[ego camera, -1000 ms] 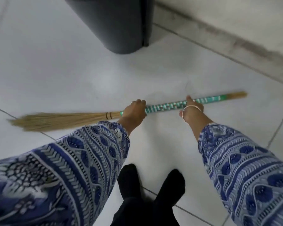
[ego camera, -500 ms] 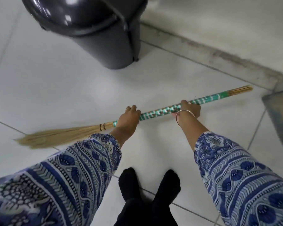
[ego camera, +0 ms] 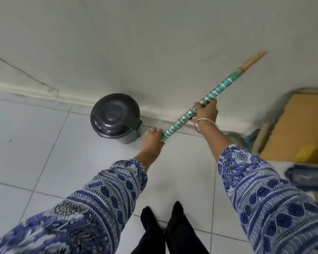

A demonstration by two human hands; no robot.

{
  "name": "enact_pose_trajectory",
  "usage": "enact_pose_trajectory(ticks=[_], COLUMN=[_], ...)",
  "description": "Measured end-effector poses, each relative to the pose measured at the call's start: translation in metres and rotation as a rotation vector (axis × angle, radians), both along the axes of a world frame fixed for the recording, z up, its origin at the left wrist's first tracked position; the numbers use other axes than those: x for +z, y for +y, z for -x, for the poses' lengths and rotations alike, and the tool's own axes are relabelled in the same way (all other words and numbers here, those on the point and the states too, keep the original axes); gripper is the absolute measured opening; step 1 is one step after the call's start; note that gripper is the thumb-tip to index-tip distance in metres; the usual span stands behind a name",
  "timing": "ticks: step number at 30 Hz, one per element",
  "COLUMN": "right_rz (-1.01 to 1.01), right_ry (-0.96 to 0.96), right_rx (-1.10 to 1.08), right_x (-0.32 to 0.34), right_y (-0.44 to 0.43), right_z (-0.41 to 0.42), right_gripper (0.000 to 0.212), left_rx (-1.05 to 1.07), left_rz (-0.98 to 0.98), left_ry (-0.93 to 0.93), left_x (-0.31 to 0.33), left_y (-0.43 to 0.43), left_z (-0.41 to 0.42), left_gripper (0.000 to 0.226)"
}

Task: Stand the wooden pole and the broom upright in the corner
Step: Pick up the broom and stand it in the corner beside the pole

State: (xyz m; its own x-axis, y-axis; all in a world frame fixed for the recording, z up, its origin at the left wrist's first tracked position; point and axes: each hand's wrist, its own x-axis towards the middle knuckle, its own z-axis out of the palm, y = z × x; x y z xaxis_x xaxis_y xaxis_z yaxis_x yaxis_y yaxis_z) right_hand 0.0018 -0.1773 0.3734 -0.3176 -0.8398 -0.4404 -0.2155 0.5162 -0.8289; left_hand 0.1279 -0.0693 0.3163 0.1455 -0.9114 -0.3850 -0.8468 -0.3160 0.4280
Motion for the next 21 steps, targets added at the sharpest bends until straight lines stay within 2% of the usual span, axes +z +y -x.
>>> enact_pose_trajectory(ticks=[4, 9, 13, 17, 21], right_rz=[0.114, 0.269, 0.372, 0.433, 0.465], right_ry=[0.027, 0.055, 0.063, 0.174, 0.244], right_rx=[-0.023, -0.1, -0.174, -0.235, -0.305], right_x=[0.114, 0.231, 0.288, 0.33, 0.354], right_y=[0.004, 0.025, 0.061, 0.114, 0.159], right_z=[0.049, 0.157, 0.264, 0.393, 0.527], right_gripper=[0.034, 0.034, 0.022, 0.032, 0.027], left_rx=[-0.074, -0.178, -0.273, -0.386, -0.485], left_rz=[0.108, 0.275, 0.35, 0.402, 0.417], left_ry=[0.011, -0.021, -0.03, 0.017, 0.115], left_x=[0.1, 0.197, 0.246, 0.276, 0.298], left_y=[-0.009, -0.017, -0.01, 0.01, 0.038], left_z=[0.047, 0.145, 0.247, 0.378, 0.523], left_gripper=[0.032, 0.031, 0.031, 0.031, 0.03])
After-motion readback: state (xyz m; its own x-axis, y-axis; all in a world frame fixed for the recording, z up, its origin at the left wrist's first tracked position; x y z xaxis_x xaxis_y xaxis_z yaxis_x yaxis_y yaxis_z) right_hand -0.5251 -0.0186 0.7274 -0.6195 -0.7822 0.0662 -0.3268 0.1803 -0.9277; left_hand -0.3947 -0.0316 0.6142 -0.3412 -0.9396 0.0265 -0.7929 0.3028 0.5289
